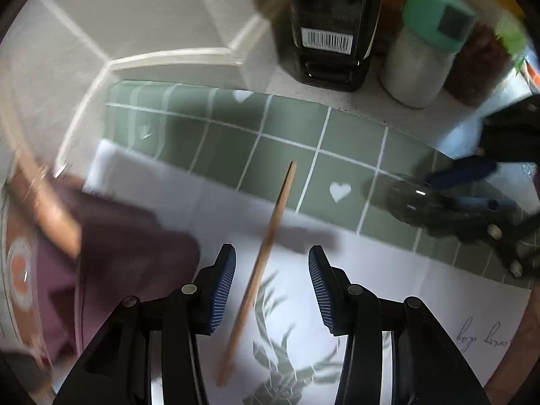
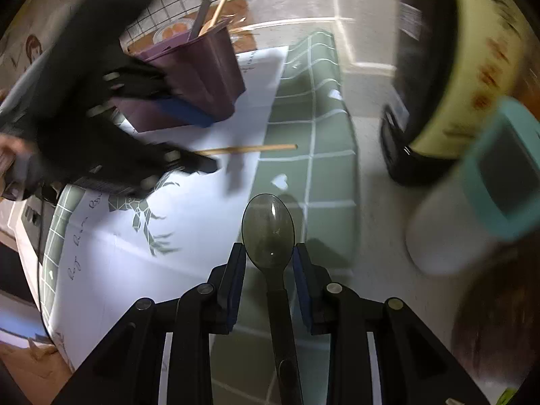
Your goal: Organize utensils
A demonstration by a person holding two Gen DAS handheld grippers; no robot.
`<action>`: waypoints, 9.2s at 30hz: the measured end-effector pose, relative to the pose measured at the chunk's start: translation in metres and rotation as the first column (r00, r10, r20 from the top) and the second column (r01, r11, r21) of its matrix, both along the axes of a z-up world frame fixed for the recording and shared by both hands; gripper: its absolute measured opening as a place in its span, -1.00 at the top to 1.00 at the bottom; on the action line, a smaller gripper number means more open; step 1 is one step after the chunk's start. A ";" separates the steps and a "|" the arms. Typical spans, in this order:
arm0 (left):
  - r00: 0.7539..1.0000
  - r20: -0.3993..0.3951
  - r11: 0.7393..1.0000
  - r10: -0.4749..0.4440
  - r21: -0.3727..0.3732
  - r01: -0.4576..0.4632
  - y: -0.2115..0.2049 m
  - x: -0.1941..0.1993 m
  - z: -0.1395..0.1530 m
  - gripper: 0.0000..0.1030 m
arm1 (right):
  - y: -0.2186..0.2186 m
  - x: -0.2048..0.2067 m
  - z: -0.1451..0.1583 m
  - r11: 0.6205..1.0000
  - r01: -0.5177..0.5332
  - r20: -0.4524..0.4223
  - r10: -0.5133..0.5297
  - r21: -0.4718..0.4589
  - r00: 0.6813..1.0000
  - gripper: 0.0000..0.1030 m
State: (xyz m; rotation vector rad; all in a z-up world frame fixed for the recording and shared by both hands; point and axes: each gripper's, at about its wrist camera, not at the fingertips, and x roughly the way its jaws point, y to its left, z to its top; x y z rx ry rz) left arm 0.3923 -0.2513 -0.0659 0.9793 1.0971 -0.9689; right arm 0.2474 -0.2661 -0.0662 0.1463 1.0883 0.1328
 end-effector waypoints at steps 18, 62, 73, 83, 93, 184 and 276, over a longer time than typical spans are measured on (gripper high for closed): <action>0.905 -0.115 0.906 0.410 -0.059 -0.419 0.057 -0.002 -0.004 0.89 | -0.009 -0.017 0.014 0.998 -0.031 0.049 0.028 0.059 0.998 0.49; 0.629 -0.155 0.443 0.762 -0.583 -0.681 0.225 -0.090 0.070 0.89 | 0.080 0.027 0.056 0.993 -0.109 0.188 0.097 0.053 0.977 0.49; 0.630 -0.169 0.321 0.758 -0.745 -0.585 0.275 -0.091 0.164 0.89 | 0.112 0.029 0.125 0.986 -0.166 0.349 0.153 0.009 0.925 0.93; 0.576 -0.168 0.281 0.800 -0.743 -0.607 0.300 -0.081 0.176 0.89 | 0.147 0.067 0.075 0.909 -0.397 0.127 0.412 -0.127 0.902 0.58; 0.471 -0.247 0.240 0.847 -0.614 -0.752 0.322 -0.092 0.107 0.89 | 0.209 0.137 -0.008 0.865 -0.465 -0.018 0.470 -0.189 0.882 0.36; 0.431 -0.275 0.192 0.859 -0.608 -0.770 0.349 -0.120 0.116 0.89 | 0.213 0.139 -0.018 0.813 -0.547 0.068 0.569 -0.198 0.820 0.47; 0.485 0.072 0.389 0.871 -0.705 -0.593 0.292 -0.181 0.126 -0.96 | 0.144 -0.087 0.128 0.988 0.133 0.512 -0.074 -0.081 0.856 -0.77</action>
